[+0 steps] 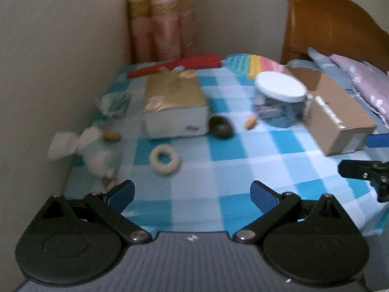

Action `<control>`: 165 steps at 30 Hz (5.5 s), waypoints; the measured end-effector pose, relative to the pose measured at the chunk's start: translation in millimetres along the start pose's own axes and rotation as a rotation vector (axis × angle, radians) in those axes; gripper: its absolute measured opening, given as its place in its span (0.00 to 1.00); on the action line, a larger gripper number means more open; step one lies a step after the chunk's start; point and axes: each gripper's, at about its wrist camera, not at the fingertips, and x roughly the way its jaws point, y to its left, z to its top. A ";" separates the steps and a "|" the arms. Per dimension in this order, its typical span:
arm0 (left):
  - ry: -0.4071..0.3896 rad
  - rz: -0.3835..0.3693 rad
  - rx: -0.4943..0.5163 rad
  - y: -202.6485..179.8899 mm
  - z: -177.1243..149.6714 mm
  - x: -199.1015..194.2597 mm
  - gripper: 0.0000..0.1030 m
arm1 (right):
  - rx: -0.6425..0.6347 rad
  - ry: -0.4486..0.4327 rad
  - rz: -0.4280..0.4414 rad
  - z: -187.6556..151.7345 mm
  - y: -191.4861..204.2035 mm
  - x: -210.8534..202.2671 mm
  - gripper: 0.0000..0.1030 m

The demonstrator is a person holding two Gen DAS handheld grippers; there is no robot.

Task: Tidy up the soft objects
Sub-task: 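Move the left tool to the cream fabric ring and grasp it, then grasp the brown hair tie with the right tool while the left tool holds the ring, then carry the brown hair tie into the box and open the right tool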

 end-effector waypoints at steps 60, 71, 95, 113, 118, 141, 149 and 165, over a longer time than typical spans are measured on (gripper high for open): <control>0.038 0.051 -0.079 44.2 17.2 81.6 0.34 | -0.238 0.064 0.131 47.3 62.7 111.9 0.95; 0.052 0.039 -0.092 45.8 15.6 85.8 0.34 | -0.320 0.038 0.153 69.1 78.2 143.7 0.81; 0.051 0.032 -0.114 49.5 15.5 85.2 0.34 | -0.333 0.057 0.205 72.2 77.6 146.5 0.47; 0.047 0.042 -0.107 47.6 14.3 85.5 0.34 | -0.291 0.060 0.212 74.0 76.1 153.0 0.46; 0.050 0.038 -0.098 46.2 15.2 82.9 0.34 | -0.287 0.055 0.203 69.9 75.5 140.0 0.44; 0.037 -0.032 0.003 6.5 6.3 5.1 0.34 | -0.218 -0.048 0.167 24.8 45.0 27.4 0.44; 0.052 -0.104 0.078 -20.9 12.6 -3.3 0.34 | -0.211 -0.101 0.087 18.9 11.8 -2.6 0.44; 0.053 -0.141 0.130 -56.2 27.1 0.0 0.34 | -0.148 -0.113 -0.147 27.3 -79.9 1.1 0.44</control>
